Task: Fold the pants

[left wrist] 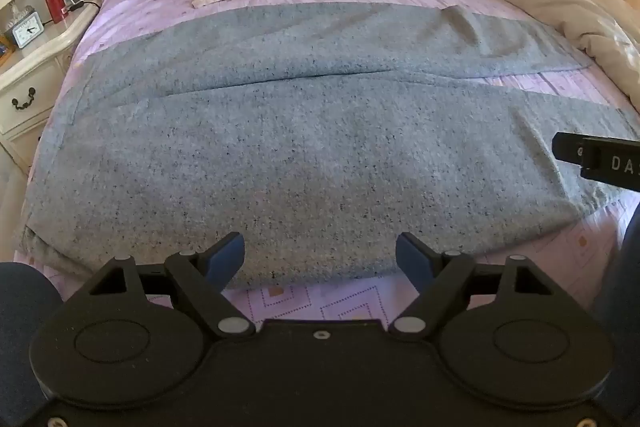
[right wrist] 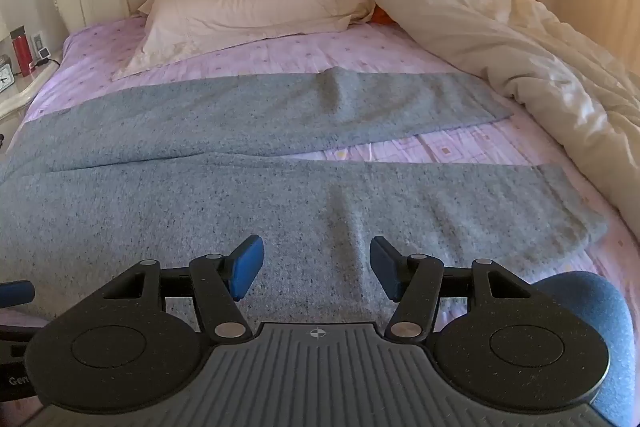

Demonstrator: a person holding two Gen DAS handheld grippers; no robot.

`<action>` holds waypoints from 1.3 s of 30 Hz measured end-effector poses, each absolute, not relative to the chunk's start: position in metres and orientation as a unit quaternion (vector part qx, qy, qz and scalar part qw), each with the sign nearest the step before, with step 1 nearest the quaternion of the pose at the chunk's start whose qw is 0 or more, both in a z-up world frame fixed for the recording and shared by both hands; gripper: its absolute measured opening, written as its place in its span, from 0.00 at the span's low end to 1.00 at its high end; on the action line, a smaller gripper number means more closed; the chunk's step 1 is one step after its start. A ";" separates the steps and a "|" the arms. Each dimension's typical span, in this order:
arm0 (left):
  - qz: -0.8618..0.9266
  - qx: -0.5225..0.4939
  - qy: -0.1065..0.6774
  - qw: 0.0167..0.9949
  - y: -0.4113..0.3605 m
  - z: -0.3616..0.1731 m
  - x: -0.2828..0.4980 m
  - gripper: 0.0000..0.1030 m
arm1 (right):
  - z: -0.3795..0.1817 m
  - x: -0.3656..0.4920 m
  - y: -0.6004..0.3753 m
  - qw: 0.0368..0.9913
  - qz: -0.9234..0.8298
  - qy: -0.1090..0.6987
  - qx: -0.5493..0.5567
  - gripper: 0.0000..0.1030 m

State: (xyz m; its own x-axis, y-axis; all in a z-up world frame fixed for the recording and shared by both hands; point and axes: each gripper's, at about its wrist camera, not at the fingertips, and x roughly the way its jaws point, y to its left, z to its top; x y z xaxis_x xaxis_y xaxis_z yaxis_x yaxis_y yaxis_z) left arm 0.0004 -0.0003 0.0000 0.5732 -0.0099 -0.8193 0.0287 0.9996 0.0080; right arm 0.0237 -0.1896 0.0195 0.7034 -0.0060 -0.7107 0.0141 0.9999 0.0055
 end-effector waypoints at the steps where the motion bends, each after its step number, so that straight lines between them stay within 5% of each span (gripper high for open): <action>1: -0.013 0.012 0.462 0.887 -0.001 0.000 0.001 0.80 | 0.020 0.024 -0.190 0.923 -0.006 0.385 0.007 0.56; 39: -0.018 0.009 0.458 0.889 -0.001 -0.002 -0.002 0.80 | 0.016 0.023 -0.190 0.922 -0.007 0.388 -0.006 0.56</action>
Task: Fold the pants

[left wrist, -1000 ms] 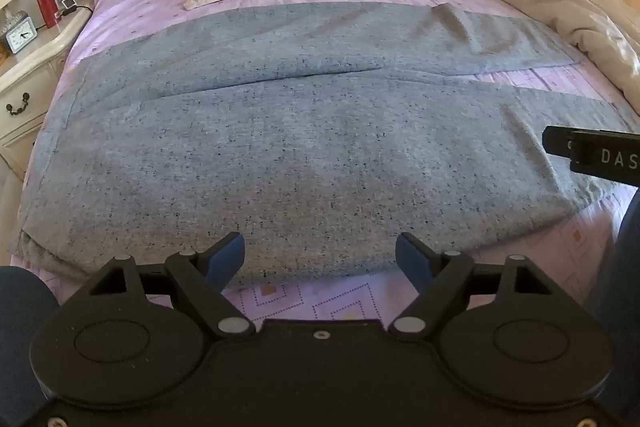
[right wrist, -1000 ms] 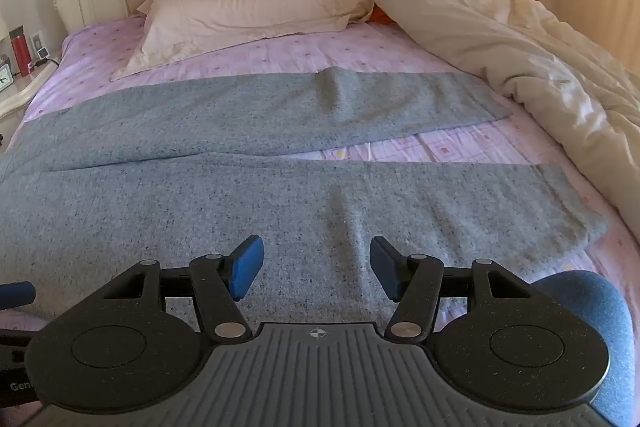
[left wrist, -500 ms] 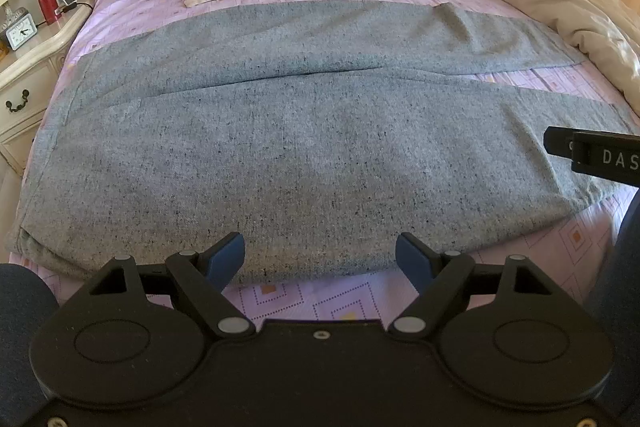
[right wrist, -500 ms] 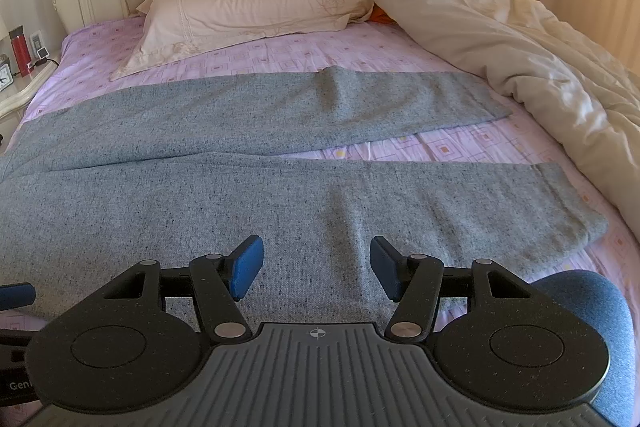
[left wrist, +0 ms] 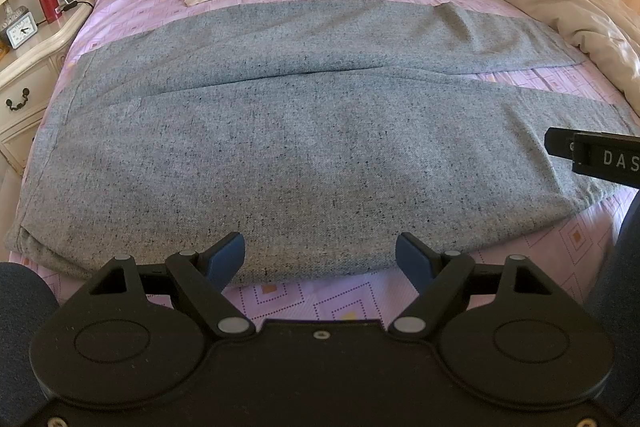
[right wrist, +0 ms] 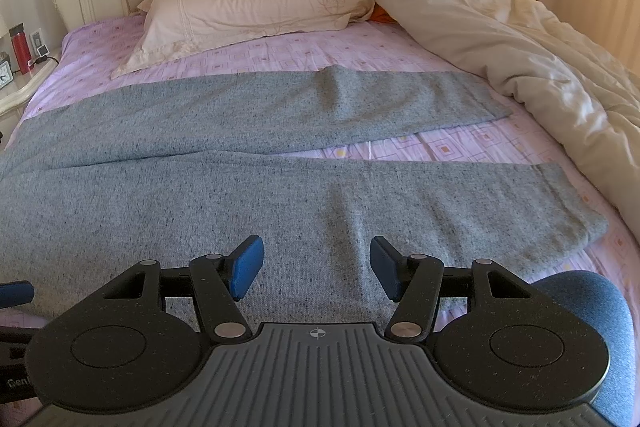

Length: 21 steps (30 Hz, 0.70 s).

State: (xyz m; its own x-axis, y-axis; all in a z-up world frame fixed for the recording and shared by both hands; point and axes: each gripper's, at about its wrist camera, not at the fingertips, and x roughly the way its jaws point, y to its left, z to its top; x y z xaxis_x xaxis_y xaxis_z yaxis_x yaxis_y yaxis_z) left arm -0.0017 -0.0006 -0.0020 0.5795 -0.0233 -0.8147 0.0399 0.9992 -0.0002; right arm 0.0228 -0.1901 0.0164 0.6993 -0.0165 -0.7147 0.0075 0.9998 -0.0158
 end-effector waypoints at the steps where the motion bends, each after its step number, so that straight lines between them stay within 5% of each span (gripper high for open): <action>1: -0.017 0.009 0.458 0.889 0.000 -0.002 -0.002 0.80 | 0.016 0.023 -0.190 0.922 -0.006 0.388 -0.006 0.56; 21: 0.000 0.006 0.455 0.891 0.005 0.000 0.000 0.80 | 0.013 0.024 -0.187 0.917 -0.010 0.398 -0.018 0.56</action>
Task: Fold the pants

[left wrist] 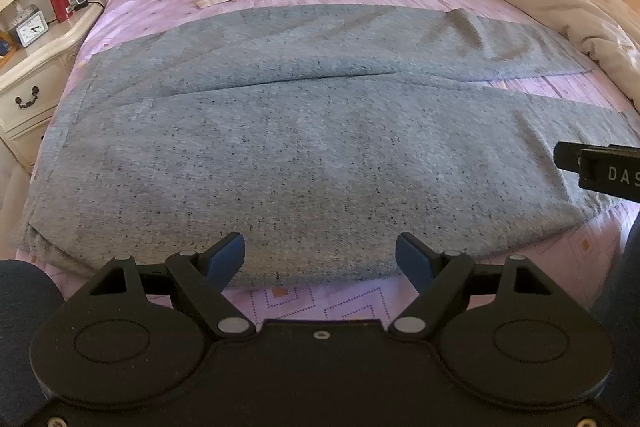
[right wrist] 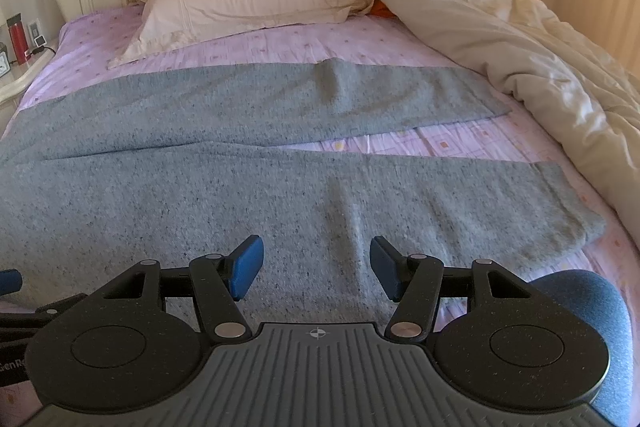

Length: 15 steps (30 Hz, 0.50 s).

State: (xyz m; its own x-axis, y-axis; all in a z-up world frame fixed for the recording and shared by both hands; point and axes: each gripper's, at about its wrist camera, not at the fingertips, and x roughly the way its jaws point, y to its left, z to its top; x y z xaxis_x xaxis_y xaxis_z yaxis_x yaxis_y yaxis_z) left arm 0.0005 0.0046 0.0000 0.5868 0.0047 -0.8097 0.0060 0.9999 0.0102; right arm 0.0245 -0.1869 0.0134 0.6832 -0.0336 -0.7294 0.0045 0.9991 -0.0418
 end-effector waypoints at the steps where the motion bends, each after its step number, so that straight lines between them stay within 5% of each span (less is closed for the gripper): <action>1: 0.001 0.005 0.455 0.891 0.005 0.000 0.001 0.80 | 0.013 0.024 -0.187 0.917 -0.011 0.398 -0.019 0.56; 15: 0.010 0.006 0.453 0.891 0.007 -0.001 0.002 0.80 | 0.012 0.025 -0.186 0.916 -0.010 0.400 -0.022 0.56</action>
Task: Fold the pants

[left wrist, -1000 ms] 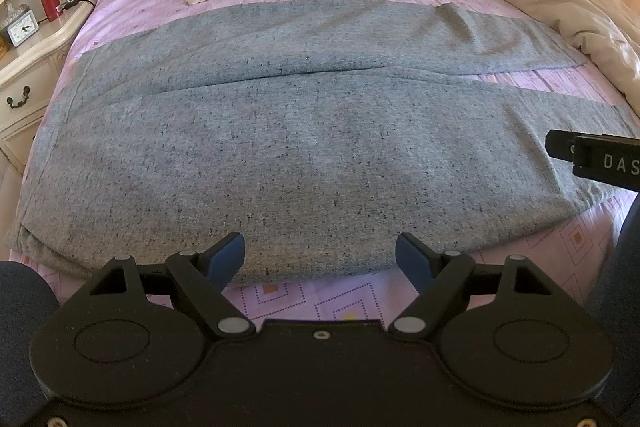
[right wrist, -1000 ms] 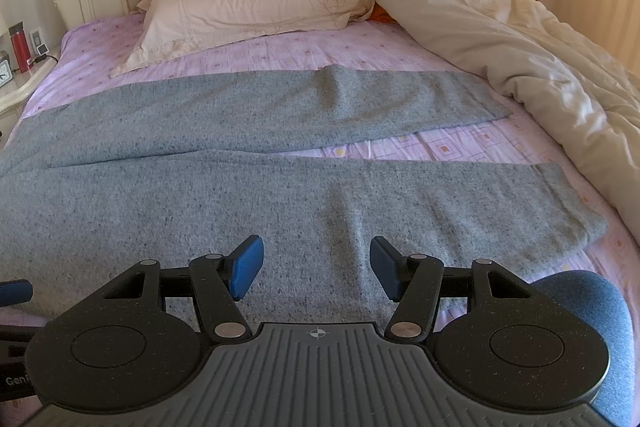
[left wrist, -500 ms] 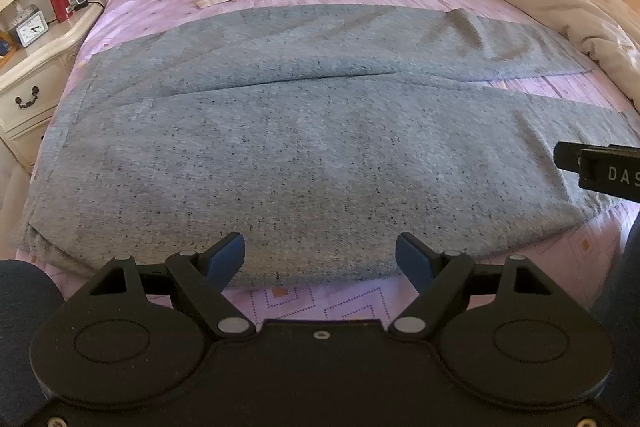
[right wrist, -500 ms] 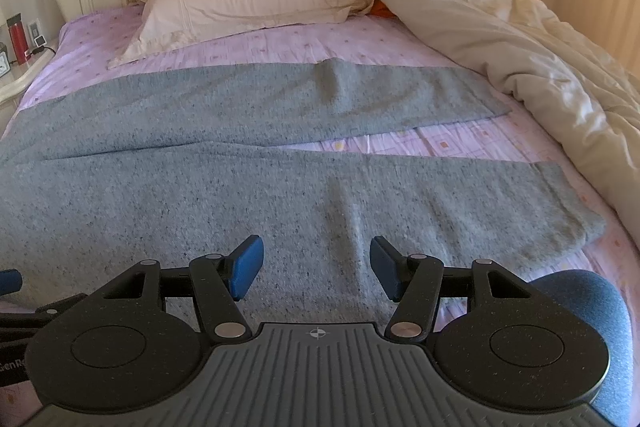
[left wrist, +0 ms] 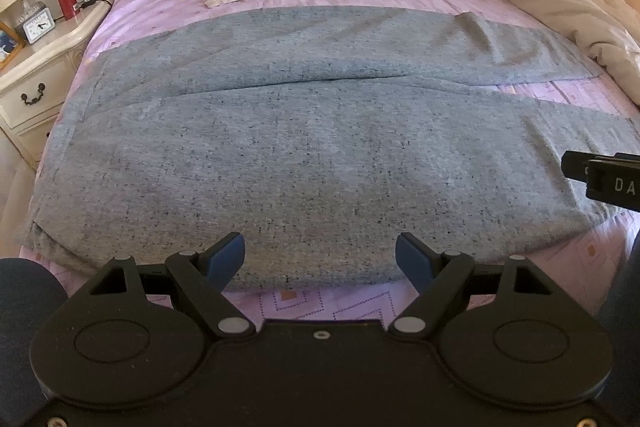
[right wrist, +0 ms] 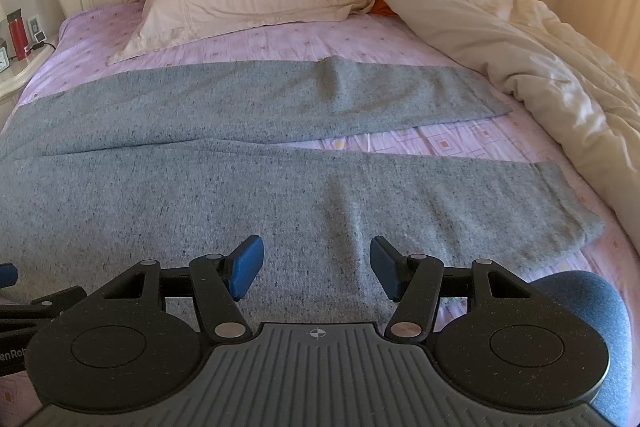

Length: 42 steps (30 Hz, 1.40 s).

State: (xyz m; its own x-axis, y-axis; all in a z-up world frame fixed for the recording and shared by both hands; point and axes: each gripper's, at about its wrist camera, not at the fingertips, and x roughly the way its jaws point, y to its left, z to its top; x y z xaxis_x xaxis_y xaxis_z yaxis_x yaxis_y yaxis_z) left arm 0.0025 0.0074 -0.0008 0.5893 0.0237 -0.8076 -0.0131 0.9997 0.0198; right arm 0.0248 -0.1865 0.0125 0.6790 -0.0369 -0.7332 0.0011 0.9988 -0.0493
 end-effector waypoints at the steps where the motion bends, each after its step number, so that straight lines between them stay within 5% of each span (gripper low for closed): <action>1: 0.010 0.006 0.453 0.891 0.008 -0.001 0.003 0.80 | 0.012 0.025 -0.186 0.916 -0.010 0.401 -0.023 0.56; 42: 0.006 0.003 0.460 0.888 0.006 -0.004 0.003 0.80 | 0.013 0.025 -0.184 0.915 -0.008 0.403 -0.025 0.56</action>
